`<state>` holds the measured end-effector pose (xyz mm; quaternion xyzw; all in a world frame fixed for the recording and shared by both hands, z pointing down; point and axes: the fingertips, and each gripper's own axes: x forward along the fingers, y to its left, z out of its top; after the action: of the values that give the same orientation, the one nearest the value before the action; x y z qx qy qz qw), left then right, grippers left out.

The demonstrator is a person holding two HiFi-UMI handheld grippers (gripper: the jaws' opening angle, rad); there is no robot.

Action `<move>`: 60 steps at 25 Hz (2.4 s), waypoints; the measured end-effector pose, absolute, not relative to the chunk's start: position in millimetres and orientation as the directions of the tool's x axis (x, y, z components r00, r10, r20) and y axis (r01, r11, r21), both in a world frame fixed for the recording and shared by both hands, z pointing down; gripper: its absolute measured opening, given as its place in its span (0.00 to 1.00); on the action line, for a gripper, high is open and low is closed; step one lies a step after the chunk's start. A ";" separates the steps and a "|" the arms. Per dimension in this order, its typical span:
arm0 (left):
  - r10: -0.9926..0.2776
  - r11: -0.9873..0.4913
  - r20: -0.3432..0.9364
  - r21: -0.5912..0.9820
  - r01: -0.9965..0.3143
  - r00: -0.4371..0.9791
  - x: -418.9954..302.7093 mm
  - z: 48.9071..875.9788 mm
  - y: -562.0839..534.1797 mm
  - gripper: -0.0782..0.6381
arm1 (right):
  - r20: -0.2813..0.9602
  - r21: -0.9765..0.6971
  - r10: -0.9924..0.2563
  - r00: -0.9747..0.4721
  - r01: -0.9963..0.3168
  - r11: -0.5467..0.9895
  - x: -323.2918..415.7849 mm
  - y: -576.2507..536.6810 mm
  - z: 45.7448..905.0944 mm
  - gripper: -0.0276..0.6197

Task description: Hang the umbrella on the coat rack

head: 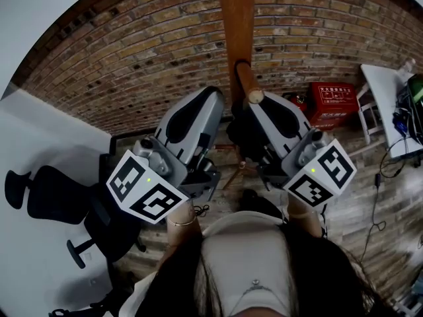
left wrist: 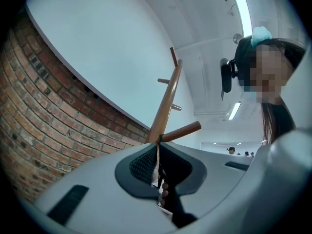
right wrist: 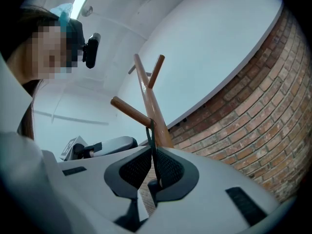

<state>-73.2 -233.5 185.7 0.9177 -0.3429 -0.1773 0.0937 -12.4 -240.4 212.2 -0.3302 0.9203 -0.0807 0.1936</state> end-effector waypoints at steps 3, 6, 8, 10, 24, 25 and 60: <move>-0.665 -0.745 -0.258 0.293 -0.599 0.701 -73.3 187.1 -224.7 0.12 | -0.302 -0.275 -0.652 -0.695 -0.591 0.758 -8.8 -236.2 213.1 0.10; -0.666 -0.744 -0.254 0.295 -0.599 0.701 -74.8 187.9 -217.3 0.12 | -0.312 -0.301 -0.654 -0.689 -0.582 0.756 -6.2 -232.5 214.0 0.10; -0.666 -0.743 -0.249 0.299 -0.599 0.703 -75.1 190.0 -212.5 0.12 | -0.310 -0.315 -0.656 -0.688 -0.577 0.754 -5.4 -228.6 216.4 0.10; -0.668 -0.742 -0.245 0.303 -0.599 0.703 -74.8 192.4 -207.6 0.12 | -0.306 -0.320 -0.654 -0.692 -0.572 0.755 -6.1 -223.2 218.7 0.10; -0.678 -0.731 -0.233 0.314 -0.606 0.697 -76.8 205.2 -161.9 0.12 | -0.288 -0.311 -0.685 -0.669 -0.612 0.728 -4.5 -174.4 228.2 0.10; -0.679 -0.730 -0.233 0.315 -0.606 0.697 -76.8 205.9 -157.9 0.12 | -0.289 -0.310 -0.686 -0.668 -0.613 0.727 -4.3 -169.8 228.2 0.10; -0.692 -0.711 -0.235 0.382 -0.590 0.682 -92.7 235.8 -6.1 0.12 | -0.237 -0.198 -0.765 -0.599 -0.741 0.642 -11.9 -14.6 250.7 0.10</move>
<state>-92.7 -6.1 235.8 0.9066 -0.3536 -0.1837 0.1389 -11.9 -14.6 250.7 -0.4212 0.8934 -0.0395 0.1511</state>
